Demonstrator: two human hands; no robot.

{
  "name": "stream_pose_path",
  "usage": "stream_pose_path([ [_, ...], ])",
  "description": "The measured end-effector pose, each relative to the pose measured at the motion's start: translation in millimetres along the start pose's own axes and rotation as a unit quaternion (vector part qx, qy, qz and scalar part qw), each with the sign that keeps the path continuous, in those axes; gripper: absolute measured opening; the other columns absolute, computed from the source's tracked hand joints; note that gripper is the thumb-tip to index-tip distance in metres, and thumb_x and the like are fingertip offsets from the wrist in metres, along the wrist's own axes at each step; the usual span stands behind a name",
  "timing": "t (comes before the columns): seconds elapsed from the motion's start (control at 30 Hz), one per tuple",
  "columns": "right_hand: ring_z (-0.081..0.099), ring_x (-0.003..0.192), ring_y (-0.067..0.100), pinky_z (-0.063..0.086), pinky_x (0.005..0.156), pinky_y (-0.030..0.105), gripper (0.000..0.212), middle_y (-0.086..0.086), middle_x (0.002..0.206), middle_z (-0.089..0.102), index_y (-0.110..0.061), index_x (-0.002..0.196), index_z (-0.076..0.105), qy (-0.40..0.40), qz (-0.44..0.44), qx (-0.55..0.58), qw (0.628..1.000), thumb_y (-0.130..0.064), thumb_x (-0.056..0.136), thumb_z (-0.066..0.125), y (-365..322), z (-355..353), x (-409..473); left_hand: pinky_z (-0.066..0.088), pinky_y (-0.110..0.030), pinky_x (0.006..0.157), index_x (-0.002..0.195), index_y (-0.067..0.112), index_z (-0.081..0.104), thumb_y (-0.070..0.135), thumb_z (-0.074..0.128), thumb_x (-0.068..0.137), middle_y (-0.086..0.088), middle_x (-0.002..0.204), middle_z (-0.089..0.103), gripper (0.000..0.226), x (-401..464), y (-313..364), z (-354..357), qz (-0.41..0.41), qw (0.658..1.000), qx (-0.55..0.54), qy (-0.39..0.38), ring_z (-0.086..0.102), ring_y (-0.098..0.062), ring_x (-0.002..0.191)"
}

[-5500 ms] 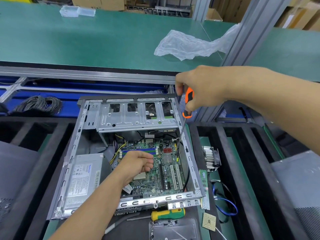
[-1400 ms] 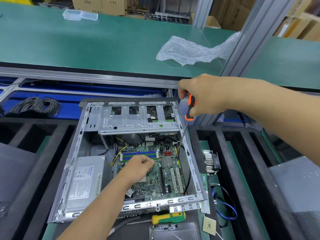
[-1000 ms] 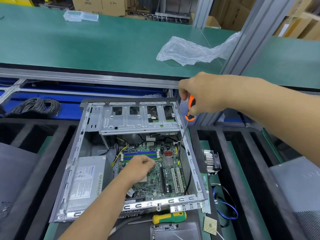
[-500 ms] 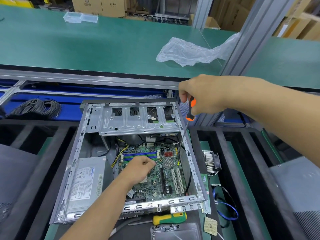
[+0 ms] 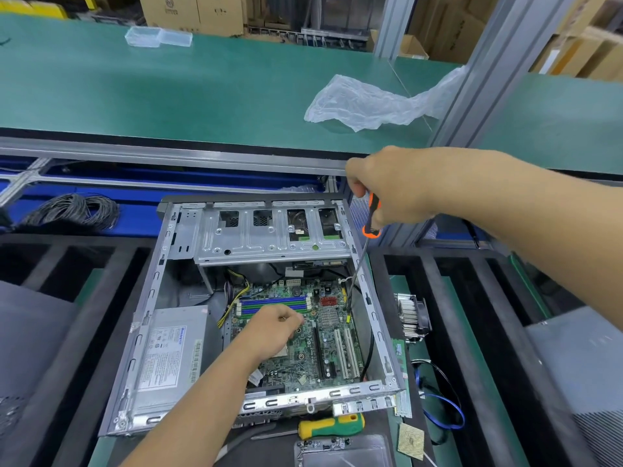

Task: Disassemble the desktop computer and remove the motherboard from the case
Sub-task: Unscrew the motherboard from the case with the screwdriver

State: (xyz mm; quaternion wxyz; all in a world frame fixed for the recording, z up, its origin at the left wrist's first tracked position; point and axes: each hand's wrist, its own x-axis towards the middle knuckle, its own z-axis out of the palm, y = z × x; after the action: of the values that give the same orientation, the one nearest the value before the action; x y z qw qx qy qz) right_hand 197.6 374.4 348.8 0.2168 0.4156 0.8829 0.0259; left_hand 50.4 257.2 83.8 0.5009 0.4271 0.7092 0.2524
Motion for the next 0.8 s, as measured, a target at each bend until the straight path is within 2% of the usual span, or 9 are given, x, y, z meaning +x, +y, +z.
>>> stream_pose_path([
  [0.07,0.057,0.087,0.030,0.051,0.075,0.043,0.056,0.003,0.103,0.045,-0.022,0.107,0.036,-0.022,0.019,-0.012,0.999,-0.047,0.079,0.077,0,2,0,0.040,-0.027,0.066,0.097,0.029,0.065,0.041,0.052,0.098,0.005,0.080,0.060,0.018,0,0,0,-0.001,1.000,0.001,-0.001,0.051,-0.008,0.064],
  [0.13,0.053,0.076,0.029,0.044,0.063,0.039,0.053,0.004,0.093,0.040,-0.021,0.108,0.033,-0.010,0.052,-0.036,0.998,-0.060,0.086,0.062,-5,3,0,0.040,-0.027,0.068,0.097,0.029,0.064,0.040,0.052,0.098,0.005,0.080,0.060,0.017,0,1,0,-0.001,1.000,0.000,-0.002,0.050,-0.008,0.064],
  [0.23,0.037,0.060,0.022,0.028,0.049,0.033,0.031,0.002,0.077,0.030,-0.017,0.105,0.038,0.032,0.040,-0.069,0.996,-0.045,0.099,0.050,-9,8,6,0.040,-0.029,0.071,0.097,0.027,0.064,0.040,0.051,0.099,0.005,0.082,0.060,0.018,-1,1,0,-0.003,1.000,-0.006,-0.004,0.050,-0.008,0.065],
  [0.37,0.053,0.068,0.025,0.044,0.057,0.034,0.031,-0.001,0.081,0.040,-0.021,0.096,0.046,0.055,-0.011,-0.001,0.998,-0.032,0.083,0.073,-1,6,7,0.040,-0.029,0.071,0.097,0.028,0.064,0.040,0.051,0.099,0.005,0.083,0.060,0.018,-2,1,0,0.000,1.000,-0.006,-0.004,0.050,-0.008,0.066],
  [0.47,0.058,0.086,0.028,0.053,0.075,0.042,0.048,-0.003,0.089,0.049,-0.025,0.100,0.047,0.014,-0.022,0.045,0.999,-0.045,0.072,0.081,6,5,7,0.040,-0.028,0.069,0.098,0.028,0.064,0.040,0.051,0.099,0.005,0.083,0.060,0.018,-2,2,0,0.000,1.000,-0.005,-0.004,0.050,-0.009,0.066],
  [0.53,0.056,0.084,0.027,0.051,0.077,0.043,0.057,0.000,0.092,0.049,-0.023,0.103,0.041,0.016,0.003,0.035,0.999,-0.066,0.076,0.066,9,10,8,0.041,-0.027,0.069,0.098,0.028,0.064,0.040,0.051,0.099,0.005,0.083,0.060,0.018,-1,2,0,0.001,1.000,-0.006,-0.005,0.051,-0.009,0.066],
  [0.6,0.046,0.069,0.023,0.044,0.064,0.039,0.055,0.002,0.083,0.041,-0.022,0.098,0.033,0.045,0.033,0.003,0.998,-0.074,0.085,0.043,6,13,8,0.041,-0.027,0.068,0.098,0.027,0.064,0.040,0.051,0.099,0.004,0.084,0.060,0.018,-1,1,0,0.003,1.000,-0.005,-0.006,0.051,-0.009,0.066],
  [0.7,0.034,0.059,0.019,0.032,0.053,0.034,0.041,0.001,0.076,0.033,-0.020,0.095,0.036,0.068,0.027,-0.037,0.997,-0.058,0.094,0.050,0,13,9,0.040,-0.026,0.064,0.098,0.028,0.064,0.040,0.052,0.099,0.004,0.083,0.060,0.018,-2,0,0,0.005,1.000,-0.006,-0.004,0.051,-0.009,0.065],
  [0.8,0.052,0.069,0.026,0.049,0.064,0.039,0.032,0.000,0.080,0.042,-0.018,0.097,0.045,0.065,-0.015,-0.012,0.998,-0.037,0.086,0.069,4,12,12,0.041,-0.026,0.066,0.096,0.028,0.065,0.038,0.053,0.098,0.004,0.084,0.061,0.016,-1,0,1,0.009,1.000,-0.014,-0.004,0.051,-0.009,0.064],
])
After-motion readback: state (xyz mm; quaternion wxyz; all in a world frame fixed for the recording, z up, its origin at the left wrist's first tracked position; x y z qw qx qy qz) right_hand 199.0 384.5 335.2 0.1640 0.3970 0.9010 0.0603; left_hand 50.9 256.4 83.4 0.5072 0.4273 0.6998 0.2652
